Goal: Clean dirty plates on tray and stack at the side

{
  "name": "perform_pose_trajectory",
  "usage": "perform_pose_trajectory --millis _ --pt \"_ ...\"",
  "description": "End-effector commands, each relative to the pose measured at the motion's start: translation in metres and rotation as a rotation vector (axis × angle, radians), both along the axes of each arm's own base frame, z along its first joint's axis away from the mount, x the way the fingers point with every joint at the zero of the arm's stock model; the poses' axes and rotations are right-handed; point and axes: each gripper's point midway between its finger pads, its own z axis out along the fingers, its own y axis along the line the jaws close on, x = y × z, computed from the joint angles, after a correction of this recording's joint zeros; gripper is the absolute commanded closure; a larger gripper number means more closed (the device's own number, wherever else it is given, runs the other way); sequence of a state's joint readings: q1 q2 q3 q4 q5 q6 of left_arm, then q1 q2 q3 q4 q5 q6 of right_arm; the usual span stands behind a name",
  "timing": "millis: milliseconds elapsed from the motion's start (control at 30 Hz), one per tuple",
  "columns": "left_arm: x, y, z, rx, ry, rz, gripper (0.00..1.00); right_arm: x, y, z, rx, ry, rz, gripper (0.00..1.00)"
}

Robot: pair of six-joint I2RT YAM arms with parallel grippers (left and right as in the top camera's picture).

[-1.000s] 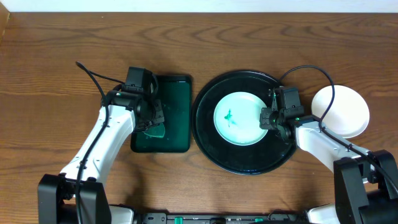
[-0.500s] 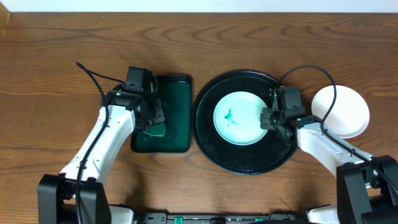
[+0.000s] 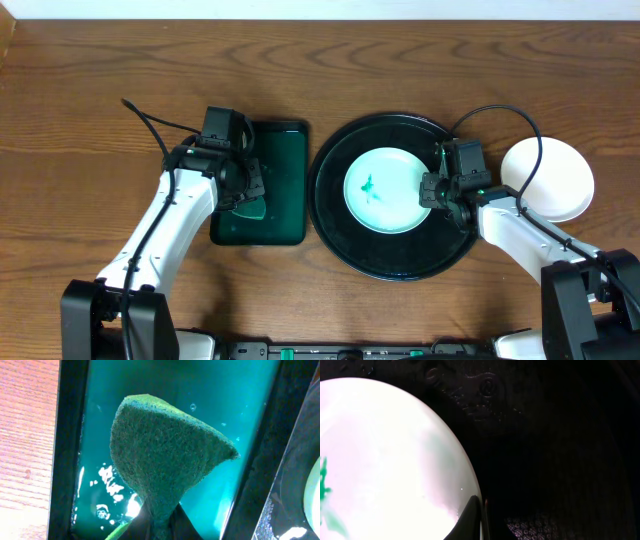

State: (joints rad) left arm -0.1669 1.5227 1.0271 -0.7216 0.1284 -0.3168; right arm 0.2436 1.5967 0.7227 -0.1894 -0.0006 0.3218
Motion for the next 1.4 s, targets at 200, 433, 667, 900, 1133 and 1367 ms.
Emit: perform_pose_trajectory --millis 200,433,667,900,1133,1367 --pt "0.004 -0.002 0.003 -0.005 -0.018 -0.002 0.93 -0.013 -0.003 0.000 -0.028 0.076 -0.001 0.99" --pt "0.005 -0.002 0.003 -0.006 -0.021 -0.002 0.93 -0.016 -0.004 0.005 -0.040 0.111 0.006 0.99" --pt "0.005 -0.002 0.003 -0.006 -0.022 -0.004 0.93 -0.015 -0.004 0.005 -0.039 0.108 0.006 0.96" --pt "0.005 -0.002 0.003 -0.003 -0.023 -0.013 0.93 -0.014 -0.003 0.006 -0.038 0.103 0.006 0.81" --pt "0.006 -0.002 0.003 0.000 -0.029 -0.026 0.93 -0.013 -0.003 0.004 -0.038 0.101 0.007 0.72" --pt "0.006 -0.002 0.003 0.014 -0.035 -0.077 0.93 -0.009 -0.002 -0.005 -0.042 0.095 0.017 0.87"
